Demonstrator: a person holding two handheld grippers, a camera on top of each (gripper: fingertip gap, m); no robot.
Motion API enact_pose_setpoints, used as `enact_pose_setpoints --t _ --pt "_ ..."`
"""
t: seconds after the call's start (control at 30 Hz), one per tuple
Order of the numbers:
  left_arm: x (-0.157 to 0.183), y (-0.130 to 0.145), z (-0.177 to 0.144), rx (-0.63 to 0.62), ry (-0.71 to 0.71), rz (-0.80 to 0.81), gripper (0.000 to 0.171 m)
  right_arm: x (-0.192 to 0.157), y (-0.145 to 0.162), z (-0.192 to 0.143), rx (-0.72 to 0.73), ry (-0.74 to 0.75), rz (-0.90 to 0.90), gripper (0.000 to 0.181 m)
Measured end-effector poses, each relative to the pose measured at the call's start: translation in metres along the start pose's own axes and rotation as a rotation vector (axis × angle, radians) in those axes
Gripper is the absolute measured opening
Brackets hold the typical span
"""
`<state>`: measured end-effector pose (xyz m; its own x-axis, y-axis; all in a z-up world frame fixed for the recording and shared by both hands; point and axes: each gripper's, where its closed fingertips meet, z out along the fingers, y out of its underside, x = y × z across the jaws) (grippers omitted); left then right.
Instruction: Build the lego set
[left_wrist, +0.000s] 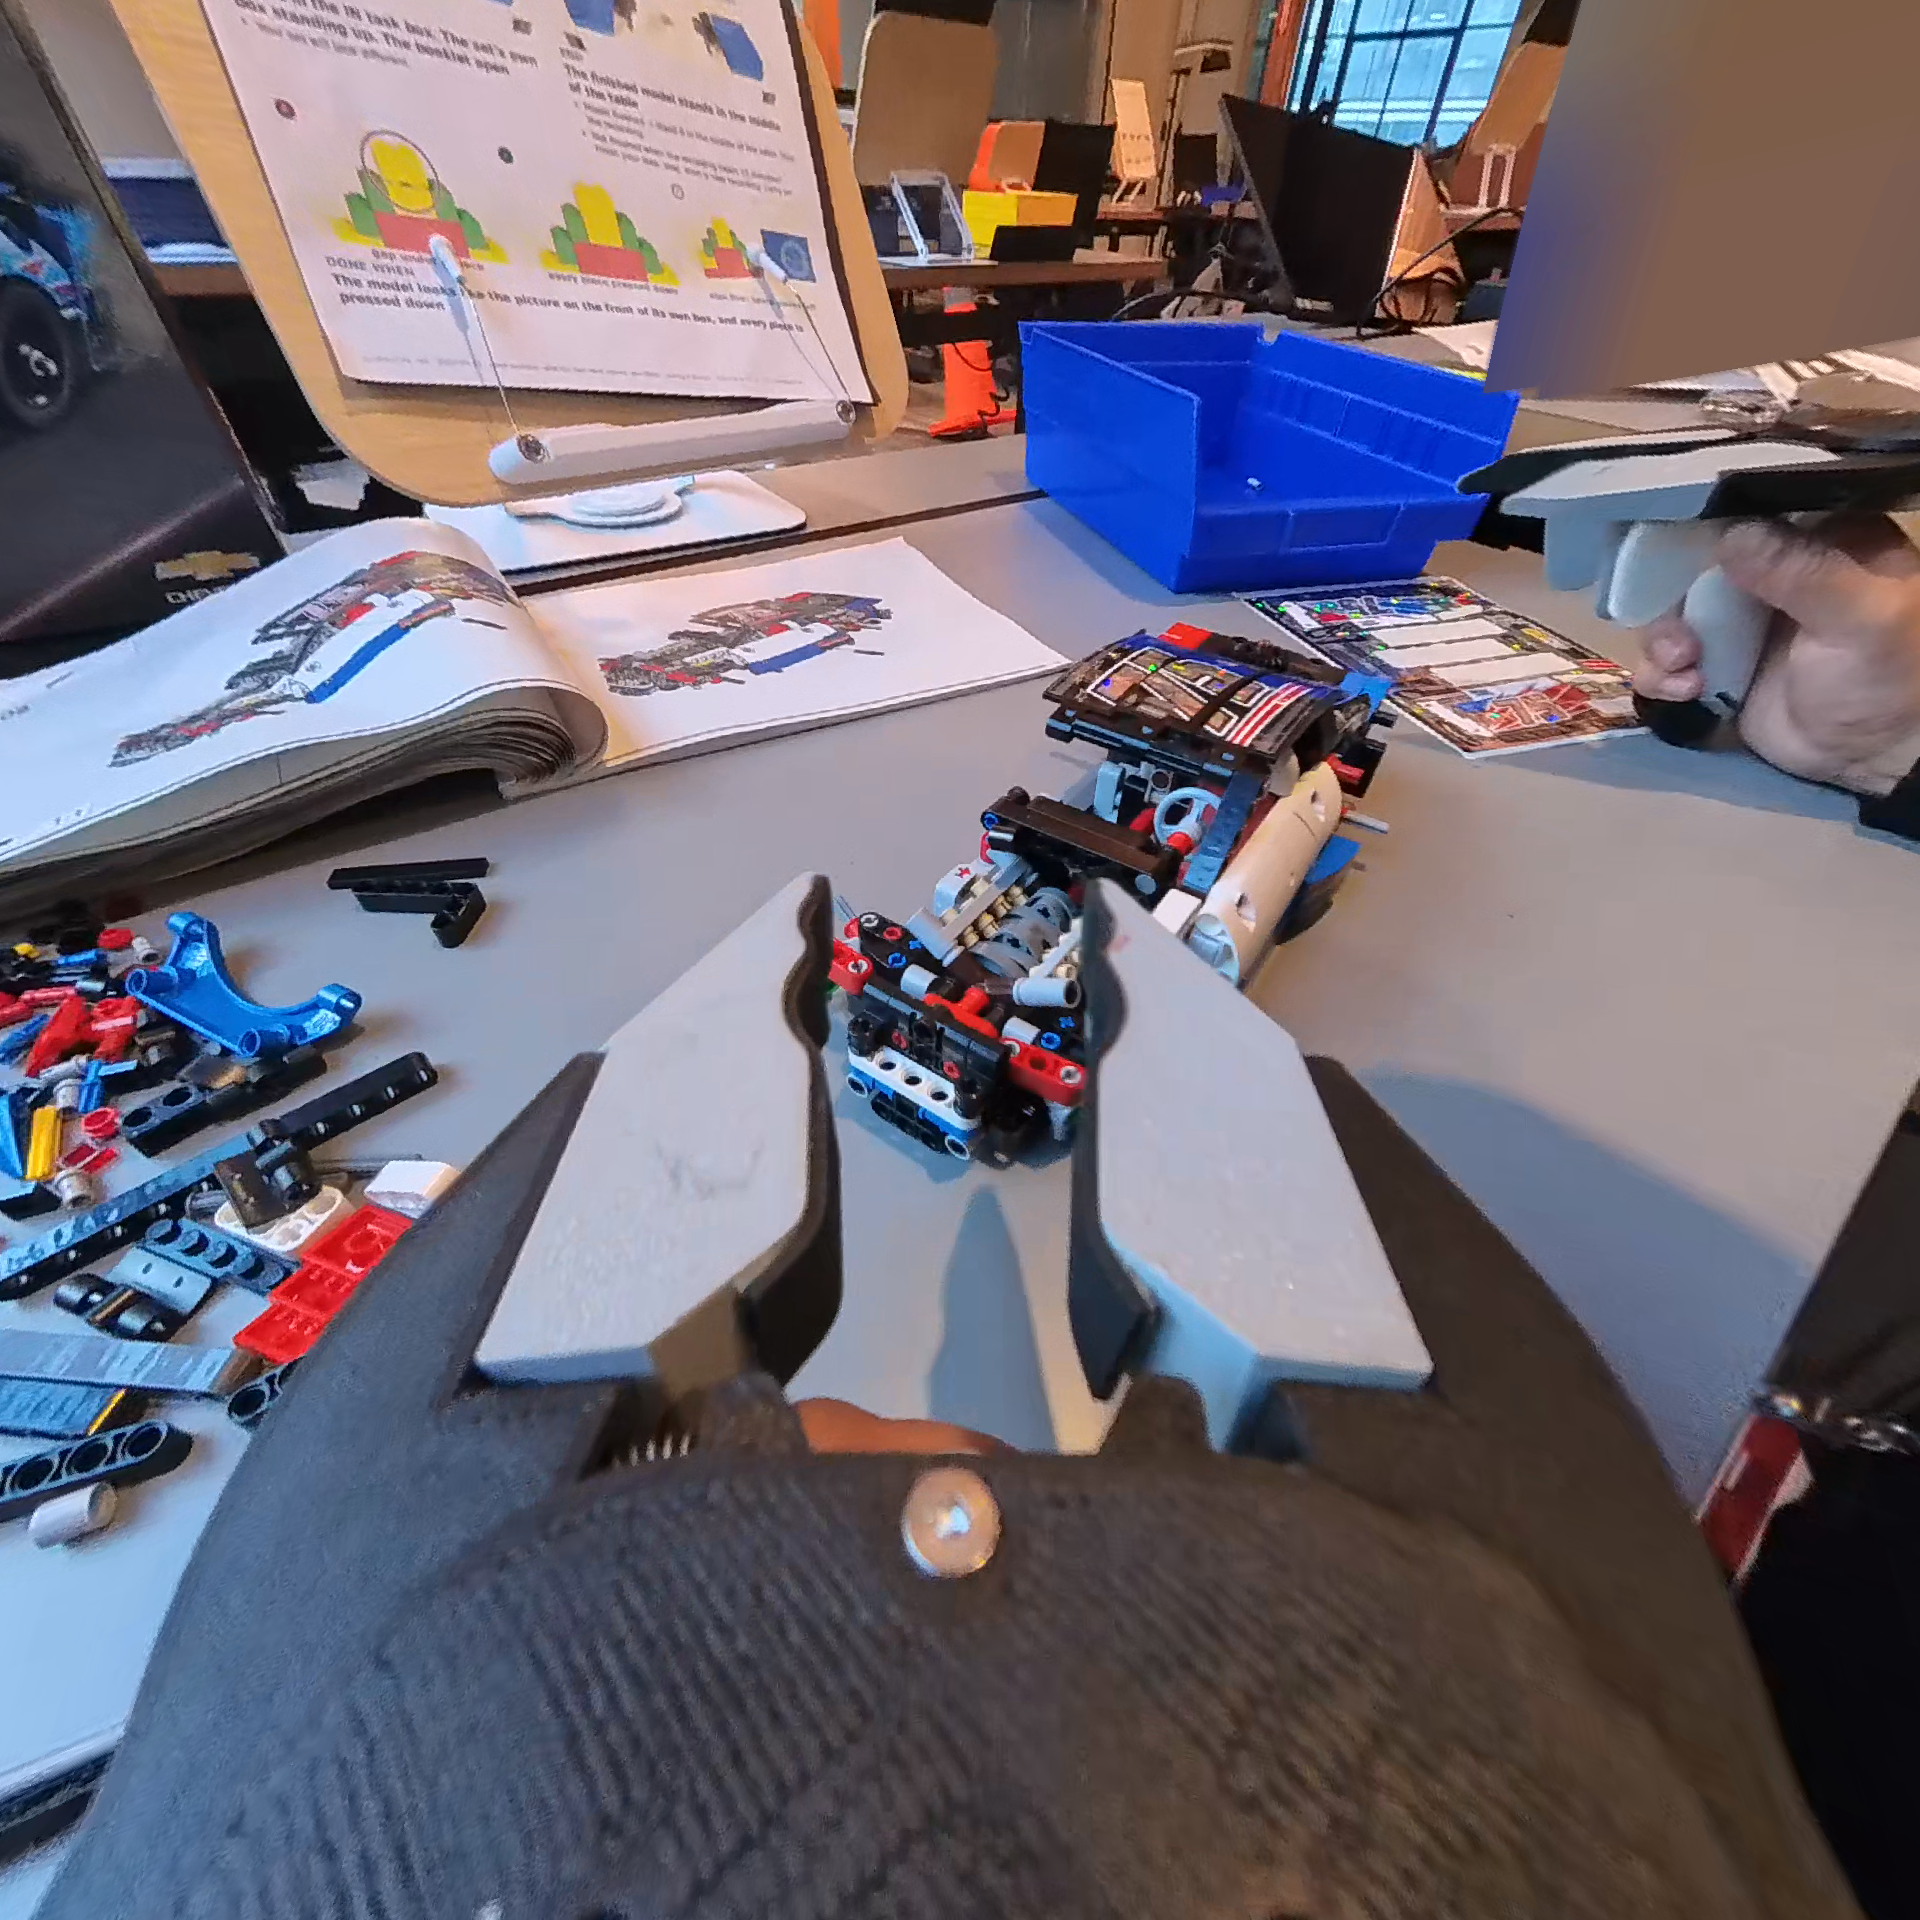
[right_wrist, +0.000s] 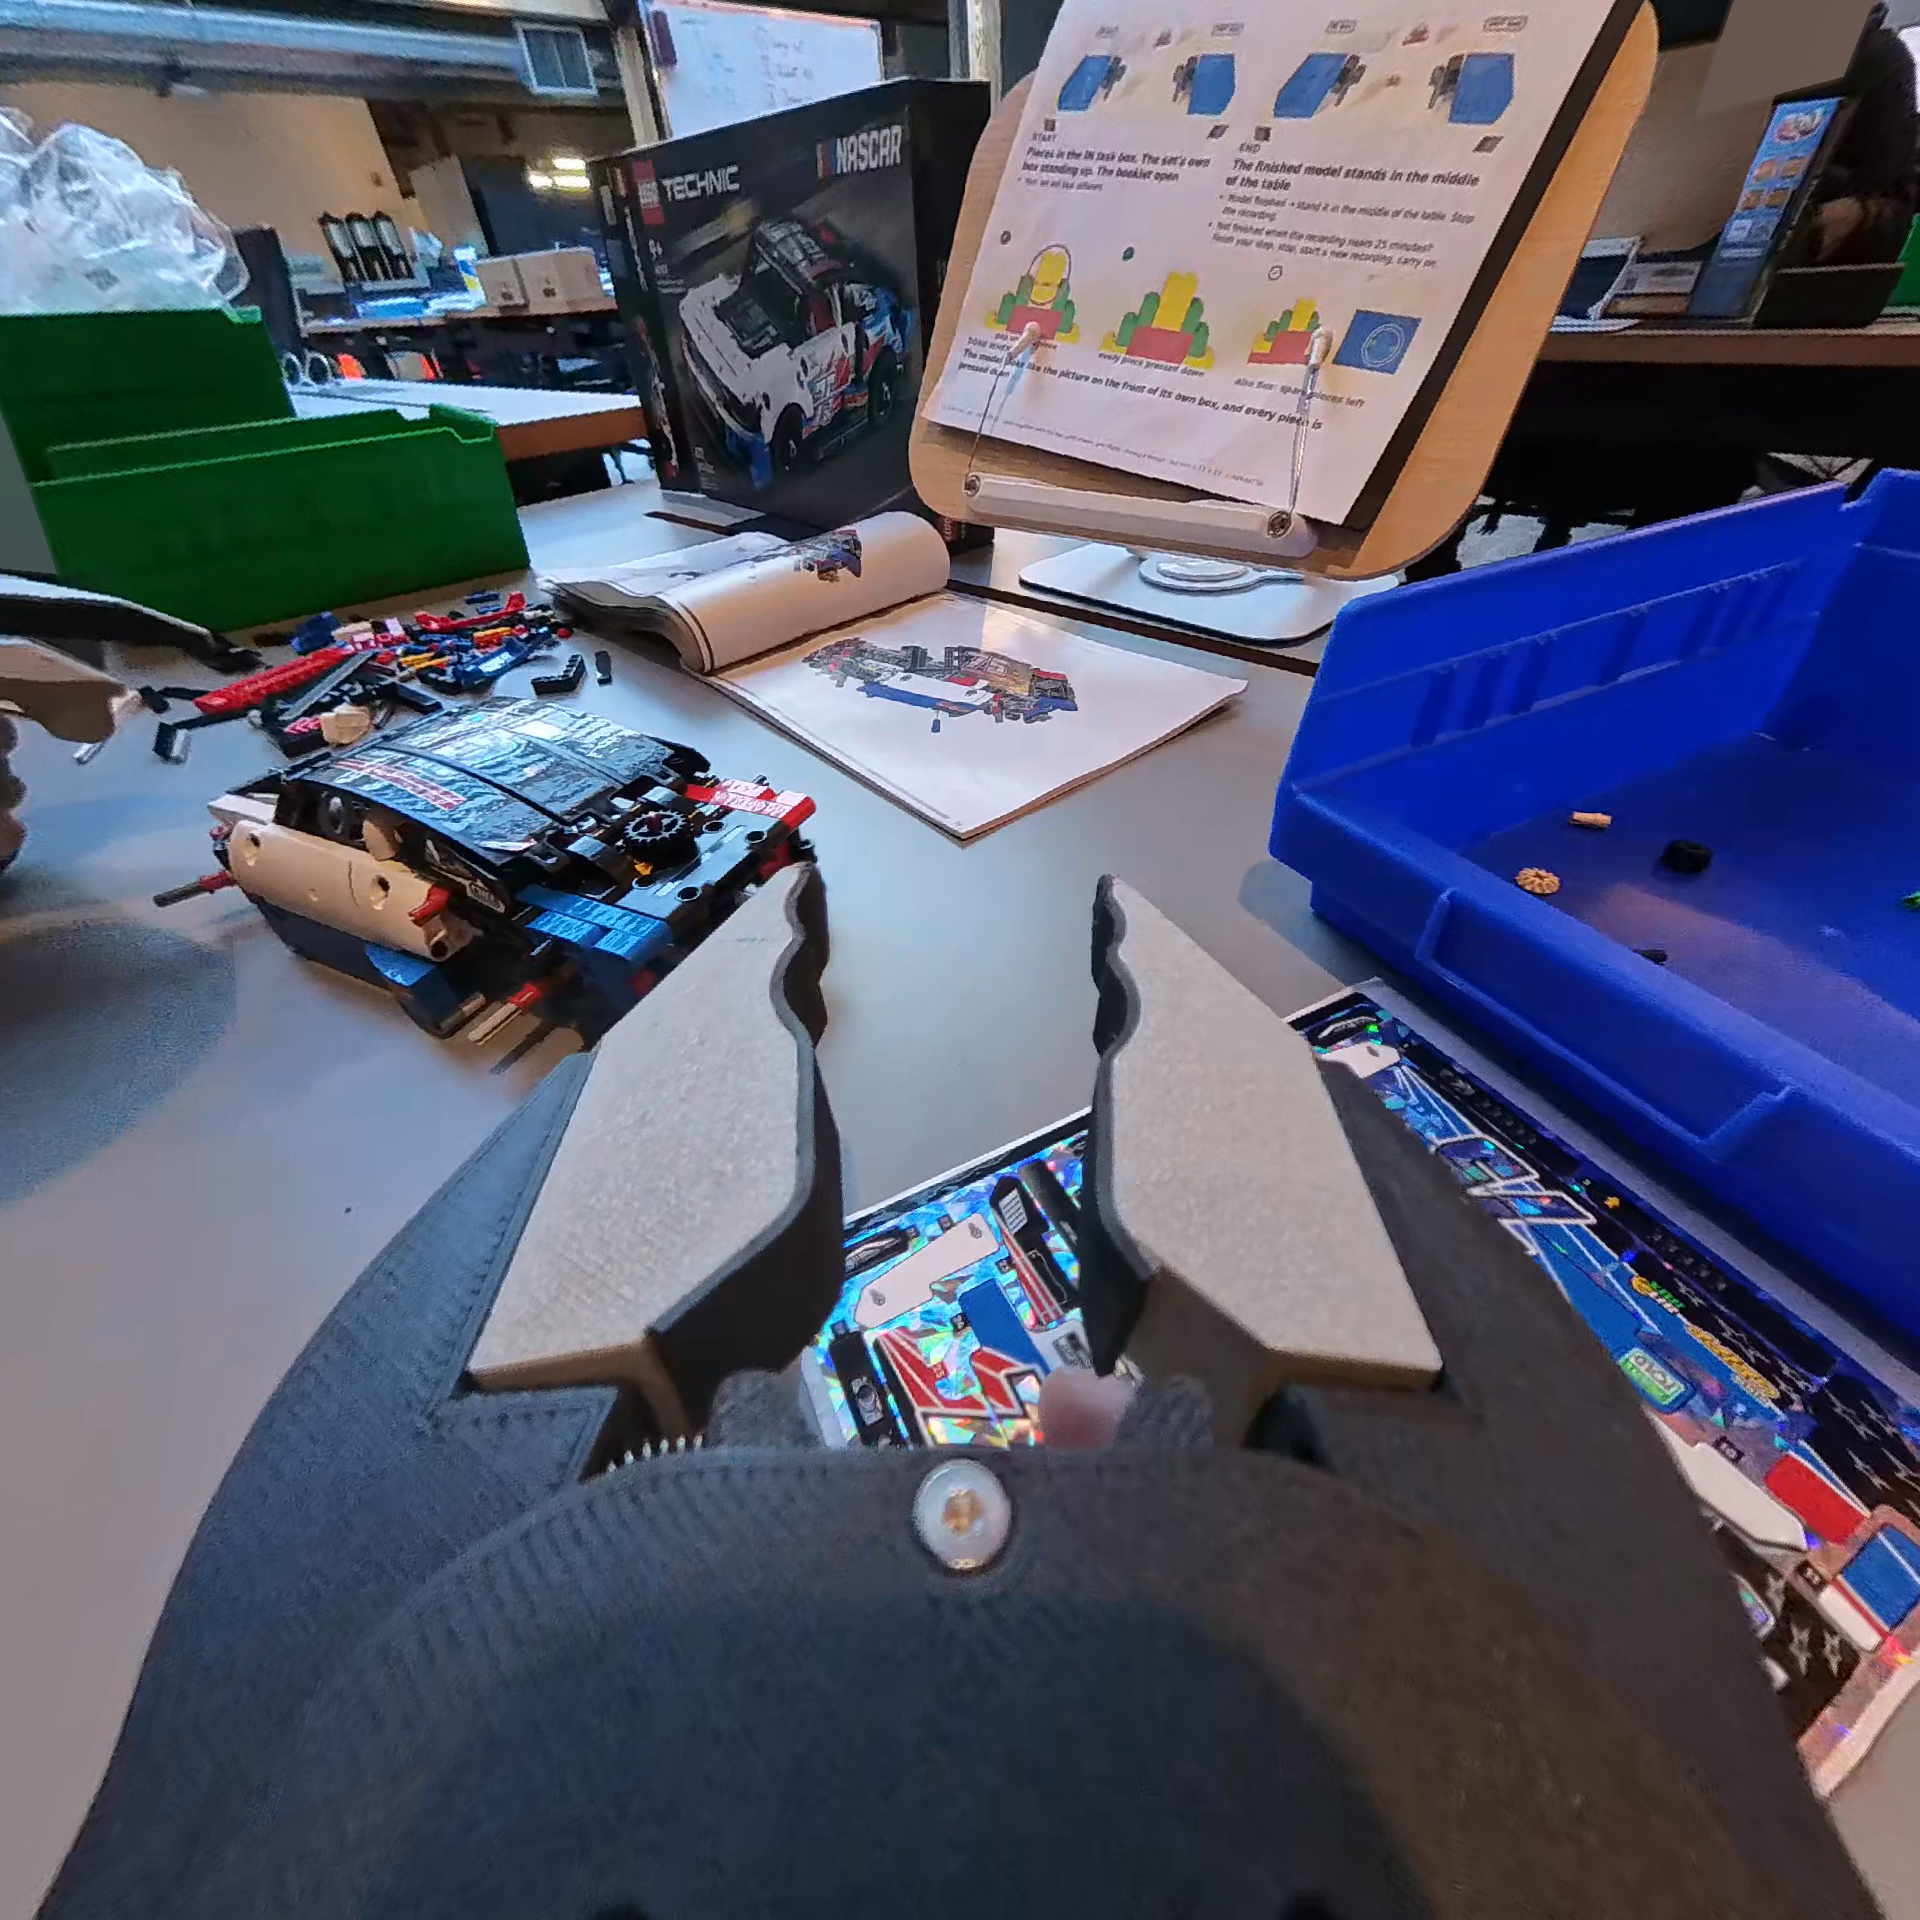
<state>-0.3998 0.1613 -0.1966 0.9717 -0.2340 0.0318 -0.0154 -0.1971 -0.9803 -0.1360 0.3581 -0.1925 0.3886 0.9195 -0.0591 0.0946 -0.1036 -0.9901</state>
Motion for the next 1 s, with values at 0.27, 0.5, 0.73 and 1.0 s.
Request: enact_pose_setpoints --t 0.27,0.5,0.73,1.0 --pt "-0.008 -0.001 0.000 0.008 -0.027 -0.041 0.040 -0.004 0.002 0.003 -0.020 -0.026 -0.016 0.048" --pt "-0.010 0.001 0.002 -0.007 -0.060 -0.022 0.037 0.001 0.013 0.006 -0.097 0.023 -0.044 0.047" --pt "-0.011 0.002 0.003 -0.023 -0.098 0.015 0.033 0.005 0.019 0.006 -0.140 0.052 -0.049 0.051" --pt "-0.015 0.004 0.002 -0.036 -0.142 0.012 0.033 0.009 0.017 0.004 -0.128 0.068 -0.019 0.053"
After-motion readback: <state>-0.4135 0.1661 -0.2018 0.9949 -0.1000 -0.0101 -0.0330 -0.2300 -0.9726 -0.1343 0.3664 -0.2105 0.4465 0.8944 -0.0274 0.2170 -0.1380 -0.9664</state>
